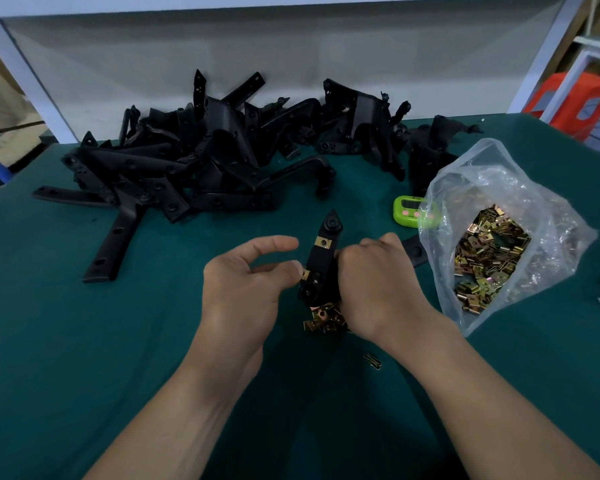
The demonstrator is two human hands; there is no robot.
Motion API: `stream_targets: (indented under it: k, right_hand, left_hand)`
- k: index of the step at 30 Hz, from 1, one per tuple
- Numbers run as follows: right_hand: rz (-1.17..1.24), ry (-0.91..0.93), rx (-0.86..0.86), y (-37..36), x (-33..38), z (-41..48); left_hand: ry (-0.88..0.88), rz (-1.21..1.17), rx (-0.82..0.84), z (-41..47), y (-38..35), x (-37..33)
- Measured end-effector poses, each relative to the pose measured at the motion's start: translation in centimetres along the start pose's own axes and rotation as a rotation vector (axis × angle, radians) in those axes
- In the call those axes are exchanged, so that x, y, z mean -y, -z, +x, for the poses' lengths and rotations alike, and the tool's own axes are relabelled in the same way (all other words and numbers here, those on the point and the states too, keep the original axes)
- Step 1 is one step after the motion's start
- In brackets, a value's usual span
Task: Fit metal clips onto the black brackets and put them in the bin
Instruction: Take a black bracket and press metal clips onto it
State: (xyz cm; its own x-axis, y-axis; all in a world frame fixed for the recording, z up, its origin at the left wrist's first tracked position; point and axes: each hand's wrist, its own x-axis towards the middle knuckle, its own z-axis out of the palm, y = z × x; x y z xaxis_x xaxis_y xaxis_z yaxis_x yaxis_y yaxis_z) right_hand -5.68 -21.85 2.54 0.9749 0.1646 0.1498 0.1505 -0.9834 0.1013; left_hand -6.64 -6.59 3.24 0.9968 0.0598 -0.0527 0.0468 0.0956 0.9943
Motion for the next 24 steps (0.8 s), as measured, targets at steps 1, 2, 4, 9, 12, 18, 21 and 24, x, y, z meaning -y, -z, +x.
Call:
stream_targets:
  k: [1,2,4,9,12,18,21,24]
  right_hand:
    - [-0.005,-0.005,-0.004,0.0,0.0,0.0]
    - [-0.009,-0.013,-0.008,0.1,0.1,-0.1]
    - [-0.017,-0.034,-0.009,0.2,0.3,-0.2]
    - [-0.039,-0.054,0.029,0.4,0.7,-0.3]
    - [-0.036,-0.053,0.043,0.3,0.7,-0.4]
    - [-0.015,-0.089,0.048,0.2,0.3,-0.2]
    - [0.047,-0.128,0.046,0.3,0.4,-0.1]
    - [0.028,-0.123,0.044,0.3,0.8,-0.3]
  left_hand:
    - [-0.008,0.002,0.003,-0.1,-0.1,0.0]
    - [-0.014,-0.001,0.001,-0.2,-0.1,0.0]
    - [-0.014,-0.012,-0.026,-0.3,-0.3,0.1]
    - [0.04,-0.067,-0.072,-0.8,-0.9,0.6]
    - [0.087,-0.046,-0.07,-1.2,-1.3,0.7]
    - [-0.089,0.274,-0.052,-1.7,-1.7,0.8]
    - [-0.187,0.494,-0.034,-2.3,-1.9,0.8]
    - [-0.309,0.682,-0.087,-2.0,-1.5,1.1]
